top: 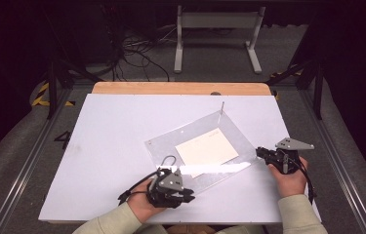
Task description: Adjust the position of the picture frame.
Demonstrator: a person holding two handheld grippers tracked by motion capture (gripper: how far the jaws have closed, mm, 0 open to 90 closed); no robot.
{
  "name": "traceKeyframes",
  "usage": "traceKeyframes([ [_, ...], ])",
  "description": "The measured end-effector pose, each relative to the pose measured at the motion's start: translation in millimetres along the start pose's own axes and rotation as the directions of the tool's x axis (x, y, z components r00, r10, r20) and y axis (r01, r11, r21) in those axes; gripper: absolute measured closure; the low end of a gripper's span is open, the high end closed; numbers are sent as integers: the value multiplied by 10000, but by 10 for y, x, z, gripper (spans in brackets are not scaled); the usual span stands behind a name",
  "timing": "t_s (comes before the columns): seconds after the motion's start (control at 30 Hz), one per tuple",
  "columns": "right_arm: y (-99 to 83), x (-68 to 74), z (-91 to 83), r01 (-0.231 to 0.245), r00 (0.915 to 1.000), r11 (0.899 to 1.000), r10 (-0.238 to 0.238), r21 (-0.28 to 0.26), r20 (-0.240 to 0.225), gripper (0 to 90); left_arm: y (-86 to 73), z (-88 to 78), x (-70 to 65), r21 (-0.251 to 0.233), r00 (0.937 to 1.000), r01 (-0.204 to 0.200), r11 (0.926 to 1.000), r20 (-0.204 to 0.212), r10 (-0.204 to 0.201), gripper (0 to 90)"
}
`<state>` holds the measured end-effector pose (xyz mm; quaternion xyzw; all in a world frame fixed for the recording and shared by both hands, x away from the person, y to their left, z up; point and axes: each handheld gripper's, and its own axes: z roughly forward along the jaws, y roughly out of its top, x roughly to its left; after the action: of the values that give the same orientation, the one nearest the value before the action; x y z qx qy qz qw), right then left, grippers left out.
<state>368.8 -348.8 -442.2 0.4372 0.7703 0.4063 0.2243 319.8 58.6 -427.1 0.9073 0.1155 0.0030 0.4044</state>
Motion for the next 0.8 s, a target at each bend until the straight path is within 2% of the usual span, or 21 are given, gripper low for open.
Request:
traceKeyframes([
  [0.03,0,6,-3,-9,10000,10000,9,16,13,804,-40,-41,125,-219,9979,560,9982,-303,-567,671],
  [0.07,-1,19,-15,-19,10000,10000,19,25,70,795,-65,-98,247,-428,9919,1030,9938,-699,-1059,643],
  [0.1,-3,32,-36,-43,9999,10000,43,33,124,788,-86,-158,359,-717,9835,1512,9859,-889,-1573,617],
  [0.13,-4,42,-59,-45,9998,10000,45,35,187,786,-109,-227,469,-1048,9730,1981,9745,-990,-2085,600],
  [0.17,-6,53,-85,-66,9997,10000,65,32,244,783,-130,-283,553,-1257,9653,2179,9679,-1186,-2327,587],
  [0.2,-8,58,-106,-73,9996,10000,72,20,291,781,-171,-372,682,-1677,9532,2364,9571,-1509,-2619,564],
  [0.23,-16,65,-140,-128,9993,9999,128,11,359,780,-215,-437,778,-1952,9458,2368,9517,-1776,-2718,526],
  [0.27,-27,71,-166,-177,9991,9998,178,-29,379,779,-264,-502,892,-2078,9283,2597,9431,-2152,-3031,514],
  [0.3,-40,80,-195,-215,9990,9998,217,-37,380,778,-292,-539,957,-2096,9188,2651,9412,-2412,-3125,505],
  [0.33,-49,88,-209,-236,9989,9997,238,-43,405,776,-330,-579,1037,-2182,9054,2679,9384,-2758,-3226,504],
  [0.37,-60,98,-227,-252,9989,9997,252,-13,397,775,-371,-605,1100,-2365,8941,2866,9284,-2819,-3479,506],
  [0.4,-72,107,-241,-280,9989,9996,281,-15,384,774,-396,-618,1177,-2273,8880,3030,9255,-2851,-3607,510],
  [0.43,-82,115,-252,-291,9988,9996,291,-2,385,772,-414,-612,1231,-2212,8770,3221,9205,-2966,-3781,512],
  [0.5,-97,127,-268,-297,9989,9996,296,19,375,771,-445,-586,1325,-2094,8698,3178,9247,-3238,-3723,535],
  [0.53,-105,131,-272,-287,9989,9996,286,23,371,770,-445,-586,1325,-2094,8698,3178,9247,-3238,-3723,564],
  [0.6,-115,133,-268,-333,9988,9994,331,54,367,769,-481,-517,1408,-1972,8675,3227,9257,-3296,-3726,599],
  [0.63,-118,132,-261,-329,9988,9994,326,68,357,767,-521,-449,1470,-1700,8653,3361,9263,-3327,-3750,617],
  [0.67,-118,132,-261,-329,9988,9994,326,68,357,767,-521,-449,1470,-1700,8653,3361,9263,-3327,-3750,629],
  [0.7,-121,131,-252,-331,9989,9994,328,77,332,766,-542,-411,1487,-1633,8605,3488,9229,-3344,-3843,629],
  [0.77,-127,133,-234,-342,9989,9993,338,130,325,764,-576,-358,1533,-1486,8602,3567,9223,-3329,-3863,681],
  [0.8,-128,132,-223,-349,9989,9993,344,144,313,763,-583,-339,1542,-1572,8636,3453,9252,-3326,-3789,681],
])
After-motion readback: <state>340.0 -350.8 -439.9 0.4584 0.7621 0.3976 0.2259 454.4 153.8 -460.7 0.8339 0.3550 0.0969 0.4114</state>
